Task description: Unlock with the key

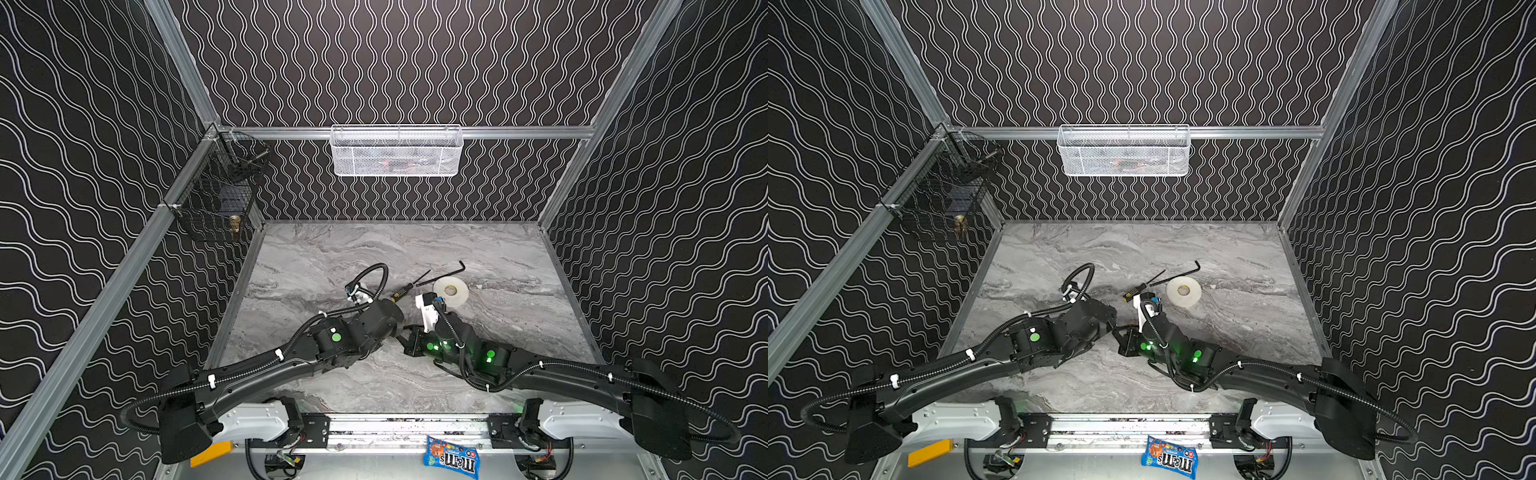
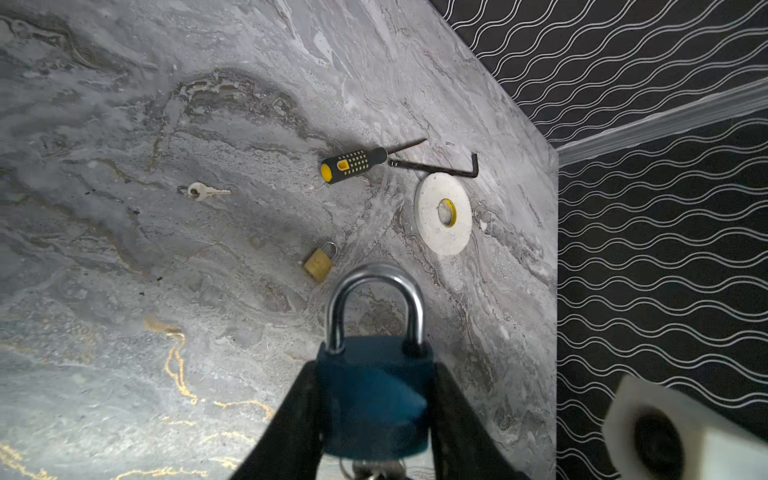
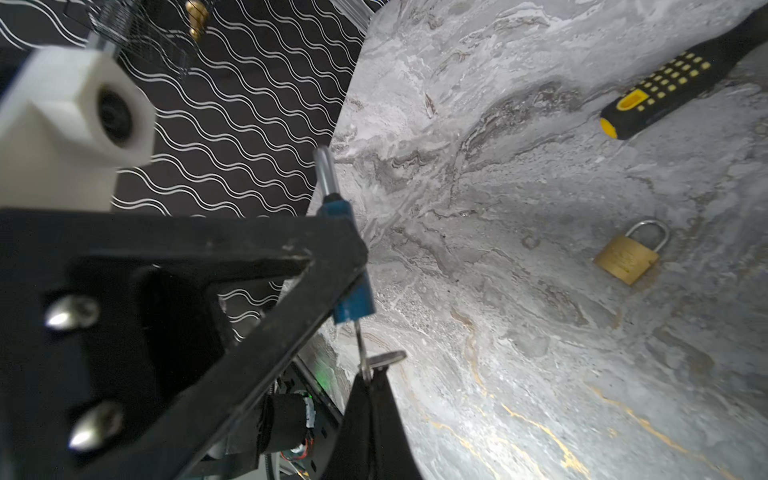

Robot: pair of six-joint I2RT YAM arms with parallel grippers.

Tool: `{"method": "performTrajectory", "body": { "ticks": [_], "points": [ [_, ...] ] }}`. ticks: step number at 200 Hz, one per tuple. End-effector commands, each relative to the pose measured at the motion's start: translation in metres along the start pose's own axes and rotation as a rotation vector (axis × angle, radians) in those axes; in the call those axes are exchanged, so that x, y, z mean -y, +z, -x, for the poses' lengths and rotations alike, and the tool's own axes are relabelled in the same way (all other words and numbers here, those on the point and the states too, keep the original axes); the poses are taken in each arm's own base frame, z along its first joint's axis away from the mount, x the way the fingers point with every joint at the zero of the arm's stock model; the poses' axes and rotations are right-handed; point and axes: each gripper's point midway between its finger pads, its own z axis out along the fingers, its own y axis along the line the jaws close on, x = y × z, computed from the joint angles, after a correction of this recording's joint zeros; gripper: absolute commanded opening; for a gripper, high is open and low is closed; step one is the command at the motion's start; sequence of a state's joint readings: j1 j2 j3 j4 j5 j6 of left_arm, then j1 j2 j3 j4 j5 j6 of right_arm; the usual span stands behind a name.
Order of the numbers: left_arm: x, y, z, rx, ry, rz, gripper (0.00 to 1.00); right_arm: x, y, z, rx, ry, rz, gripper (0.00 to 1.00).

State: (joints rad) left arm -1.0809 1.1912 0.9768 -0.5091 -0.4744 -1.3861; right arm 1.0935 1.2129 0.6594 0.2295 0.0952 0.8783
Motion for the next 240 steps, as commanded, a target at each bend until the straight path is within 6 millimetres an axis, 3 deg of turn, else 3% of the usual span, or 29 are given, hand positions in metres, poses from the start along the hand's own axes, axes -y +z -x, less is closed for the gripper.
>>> {"method": "performTrajectory", "body": {
  "ticks": [1,38,68,112,155,203,240],
  "points": [
    [0.006,-0.002,-0.029,-0.144,0.003,-0.046,0.0,-0.017,-0.002,0.039,0.169,0.001,0.023,0.0],
    [0.005,-0.013,-0.018,-0.11,-0.016,-0.068,0.0,-0.01,0.0,0.035,0.156,-0.027,-0.003,0.0],
    [0.014,-0.017,-0.007,-0.064,-0.037,-0.103,0.0,-0.016,-0.001,0.022,0.093,-0.073,0.045,0.03],
    [0.006,-0.018,0.013,0.034,-0.051,-0.055,0.0,-0.024,-0.014,0.007,0.036,-0.101,0.124,0.11],
    [0.005,-0.018,0.021,0.067,-0.046,-0.046,0.0,-0.016,-0.024,-0.003,0.015,-0.065,0.138,0.17],
    [0.009,-0.015,0.015,0.038,-0.048,-0.075,0.0,-0.031,-0.032,0.018,0.064,0.058,0.219,0.25],
    [0.012,-0.016,0.016,0.034,-0.034,-0.073,0.0,-0.02,-0.021,0.024,0.064,0.111,0.17,0.25]
  ]
}}
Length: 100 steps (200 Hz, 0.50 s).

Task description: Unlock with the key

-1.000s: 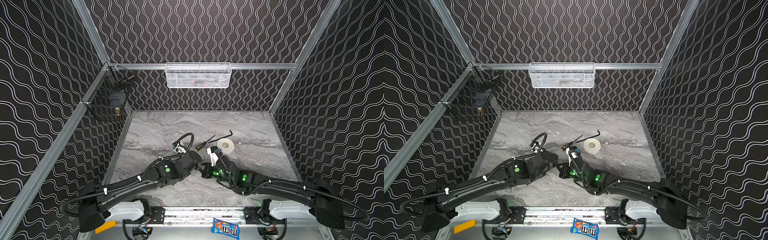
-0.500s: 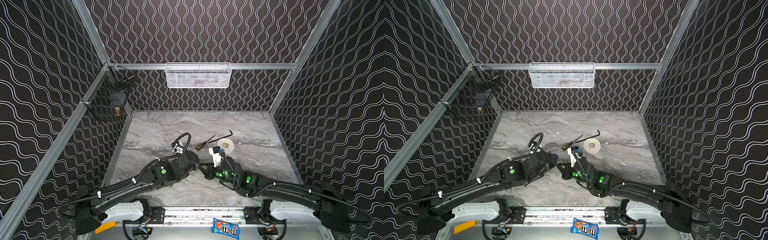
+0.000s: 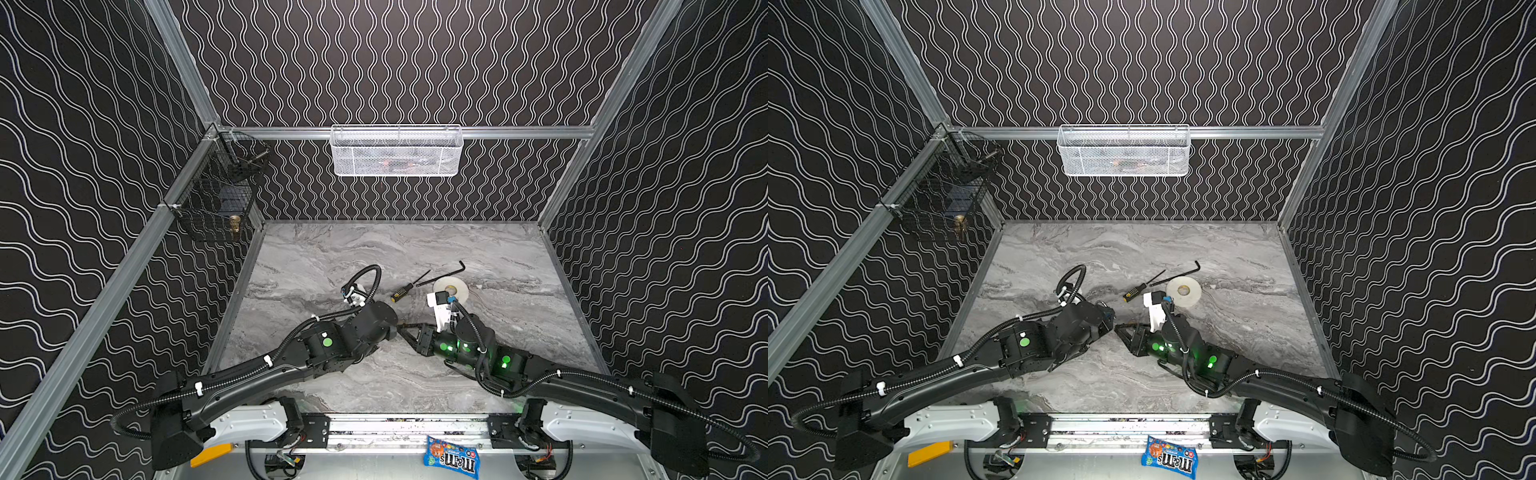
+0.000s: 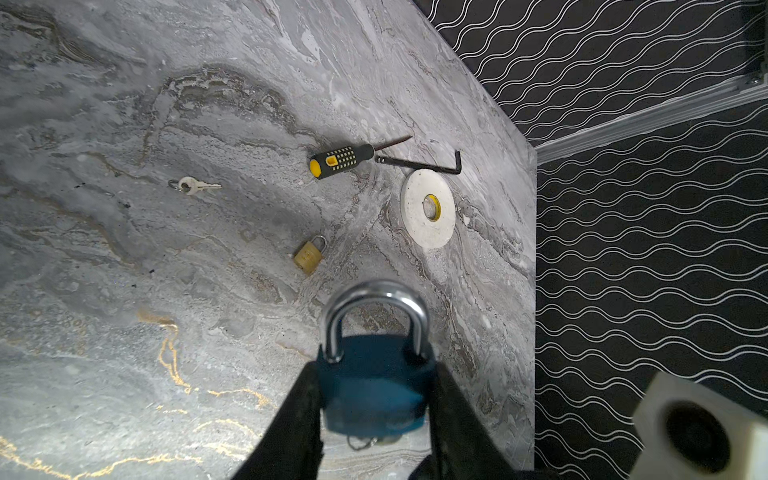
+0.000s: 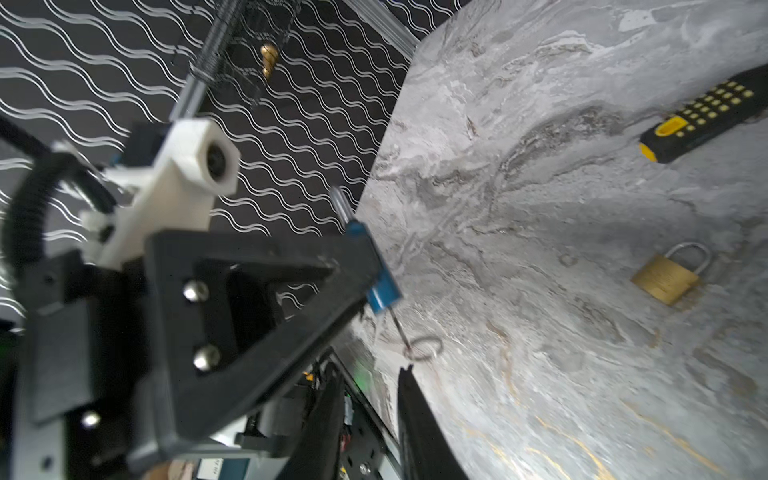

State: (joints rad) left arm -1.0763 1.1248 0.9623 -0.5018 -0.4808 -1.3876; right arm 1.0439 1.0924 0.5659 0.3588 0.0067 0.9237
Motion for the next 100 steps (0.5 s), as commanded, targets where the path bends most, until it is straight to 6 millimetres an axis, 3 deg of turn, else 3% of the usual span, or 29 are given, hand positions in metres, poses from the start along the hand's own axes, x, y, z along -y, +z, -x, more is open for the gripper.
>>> {"method": "performTrajectory", "body": {
  "ticks": [1,58,100],
  "points": [
    [0.009,-0.001,0.004,0.013,-0.001,-0.025,0.0,-0.005,0.006,0.006,0.013,0.046,0.017,0.25],
    [0.011,-0.002,0.005,0.007,-0.004,-0.034,0.0,0.001,0.016,0.001,-0.002,0.019,0.009,0.24],
    [0.015,-0.002,0.004,-0.006,-0.008,-0.05,0.0,-0.002,0.016,0.002,0.006,-0.01,0.034,0.17]
  ]
}}
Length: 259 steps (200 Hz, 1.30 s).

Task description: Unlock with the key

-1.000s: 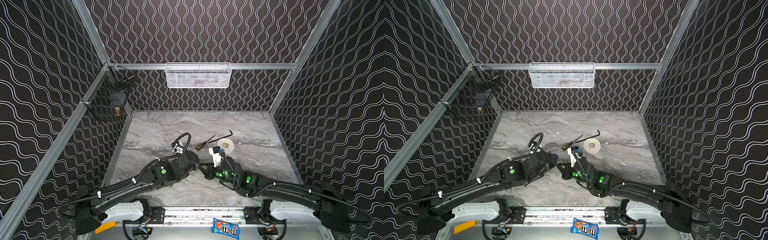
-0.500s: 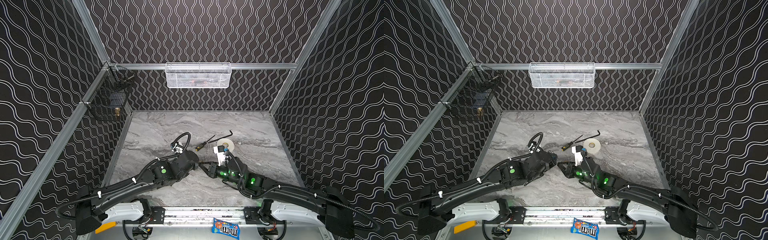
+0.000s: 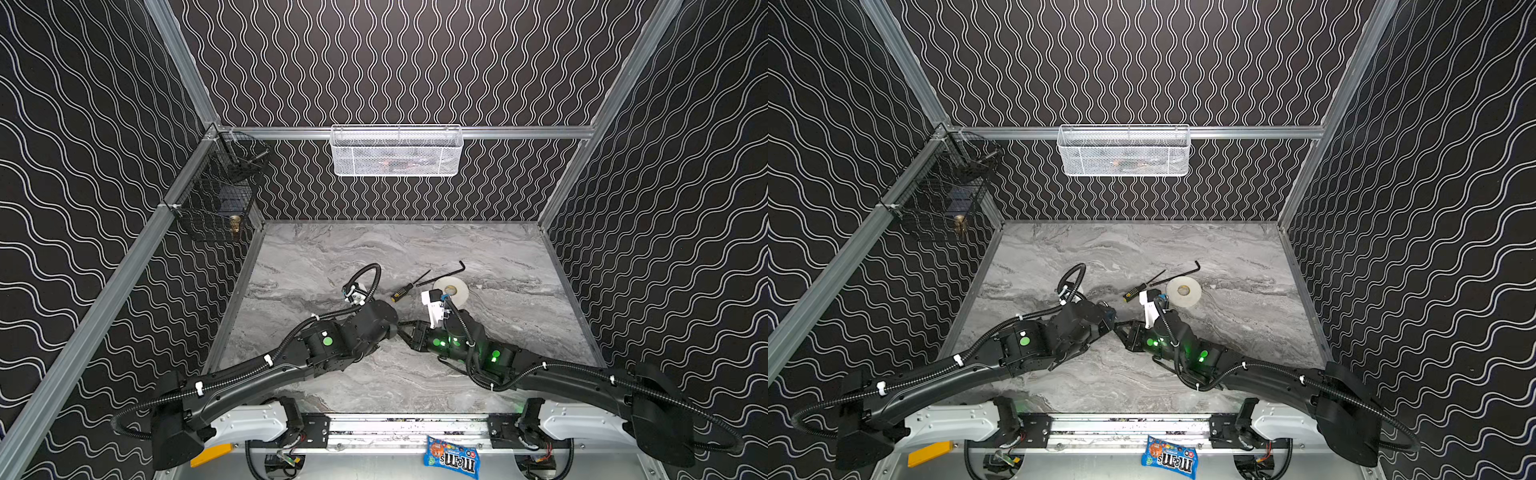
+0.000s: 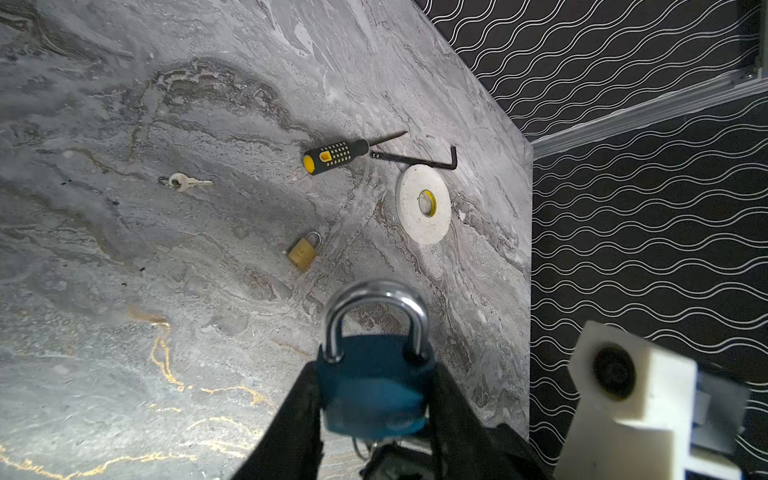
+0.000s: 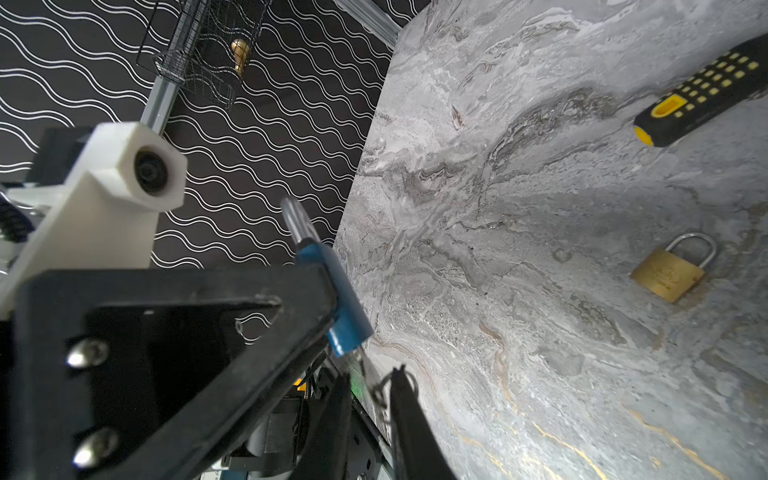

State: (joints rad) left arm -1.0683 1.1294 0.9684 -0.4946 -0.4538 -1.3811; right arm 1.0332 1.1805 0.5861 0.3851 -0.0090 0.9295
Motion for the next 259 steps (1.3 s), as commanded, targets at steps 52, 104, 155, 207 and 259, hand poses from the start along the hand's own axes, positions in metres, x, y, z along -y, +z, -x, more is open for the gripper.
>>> {"method": "performTrajectory", "body": {
  "ticks": [52,104,155,207,259],
  "points": [
    [0.018,-0.003,-0.004,-0.046,0.007,-0.072,0.0,-0.019,-0.003,0.013,0.063,-0.077,0.098,0.05],
    [0.036,-0.001,-0.037,-0.217,0.019,-0.146,0.0,-0.036,0.0,0.033,0.118,-0.15,0.101,0.0],
    [0.04,-0.006,-0.039,-0.227,-0.005,-0.181,0.0,-0.038,0.006,0.03,0.089,-0.15,0.094,0.0],
    [0.053,-0.009,-0.033,-0.197,-0.087,-0.301,0.0,-0.055,-0.004,0.03,0.066,-0.054,0.208,0.0],
    [0.07,-0.014,-0.035,-0.21,-0.062,-0.396,0.0,-0.058,-0.013,0.036,0.026,0.079,0.299,0.0]
  ]
}}
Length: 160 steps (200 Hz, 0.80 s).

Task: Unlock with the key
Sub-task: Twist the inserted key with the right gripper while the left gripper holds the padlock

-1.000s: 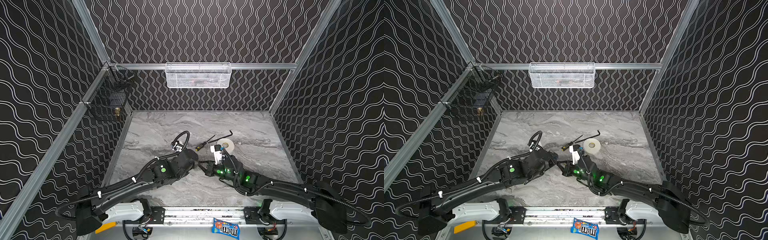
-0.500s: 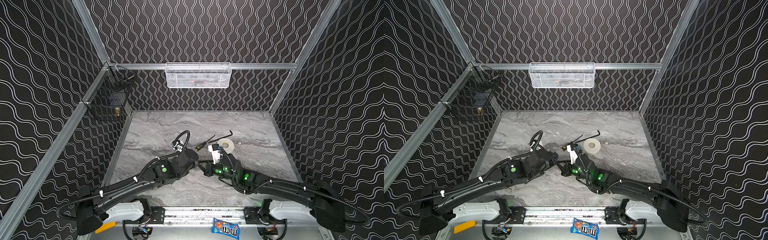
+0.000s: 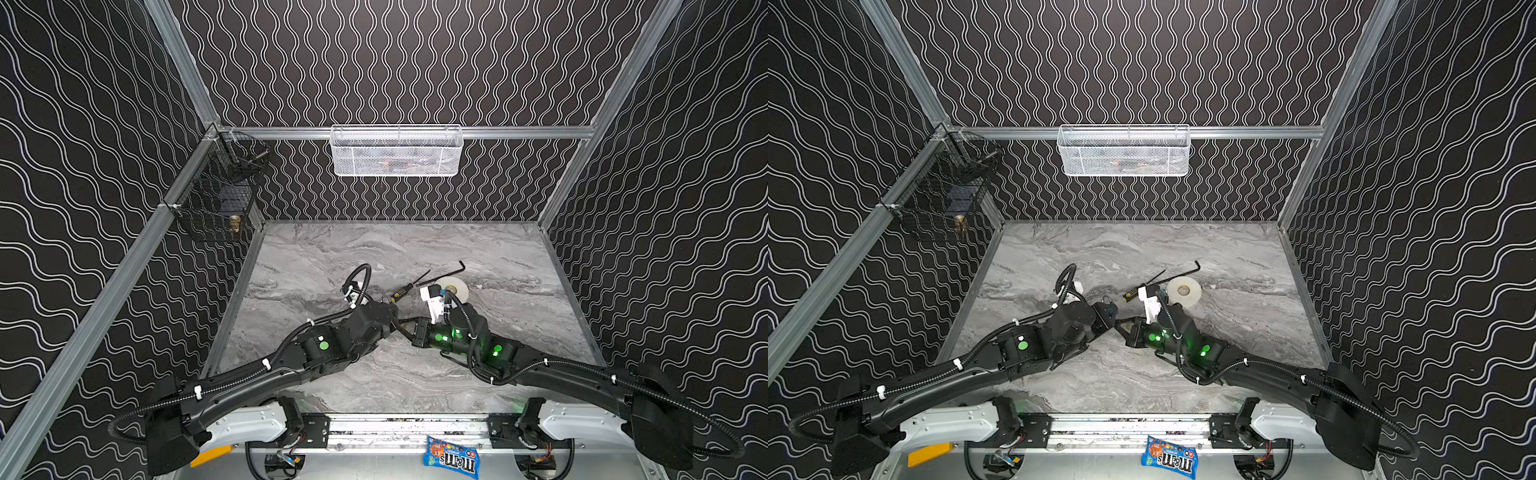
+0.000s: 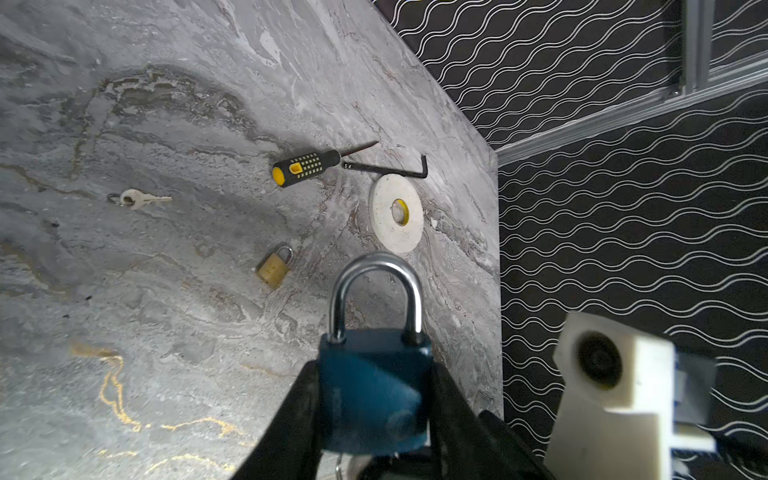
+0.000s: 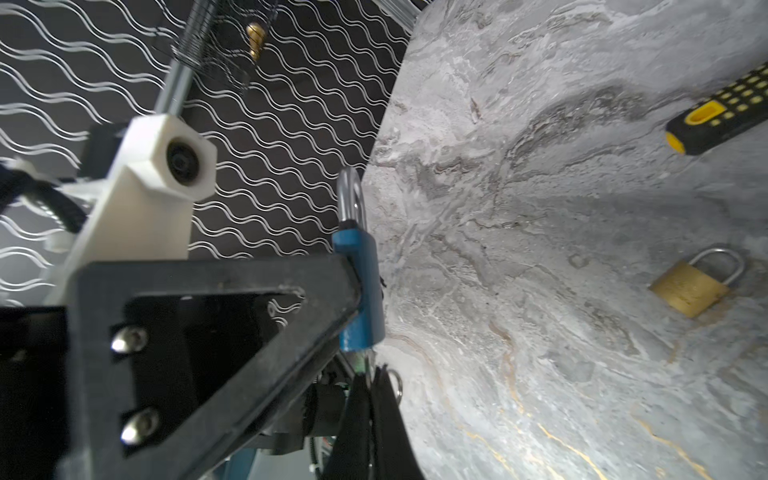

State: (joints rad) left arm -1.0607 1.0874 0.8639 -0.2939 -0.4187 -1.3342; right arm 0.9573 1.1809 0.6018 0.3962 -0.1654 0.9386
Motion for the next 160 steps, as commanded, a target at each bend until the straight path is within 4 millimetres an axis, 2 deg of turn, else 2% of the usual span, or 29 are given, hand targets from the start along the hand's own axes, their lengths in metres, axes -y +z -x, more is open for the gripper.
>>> {"method": "performTrajectory", "body": {
  "ticks": [1,25,48,79,121,160],
  "points": [
    [0.061,-0.012,-0.033,-0.21,-0.06,-0.27,0.0,-0.051,-0.01,0.026,0.08,0.045,0.232,0.0],
    [0.064,-0.013,-0.036,-0.231,-0.061,-0.279,0.0,-0.057,-0.015,0.029,0.08,0.076,0.273,0.0],
    [0.07,-0.018,-0.036,-0.244,-0.061,-0.312,0.0,-0.052,-0.019,0.033,0.098,0.118,0.285,0.0],
    [0.076,-0.019,-0.049,-0.318,-0.074,-0.348,0.0,-0.065,-0.024,0.035,0.072,0.117,0.366,0.0],
    [0.075,-0.024,-0.04,-0.285,-0.047,-0.334,0.0,-0.069,-0.033,0.038,0.081,0.145,0.423,0.0],
    [0.072,-0.026,-0.037,-0.273,-0.052,-0.33,0.0,-0.072,-0.038,0.04,0.097,0.101,0.422,0.0]
  ]
}}
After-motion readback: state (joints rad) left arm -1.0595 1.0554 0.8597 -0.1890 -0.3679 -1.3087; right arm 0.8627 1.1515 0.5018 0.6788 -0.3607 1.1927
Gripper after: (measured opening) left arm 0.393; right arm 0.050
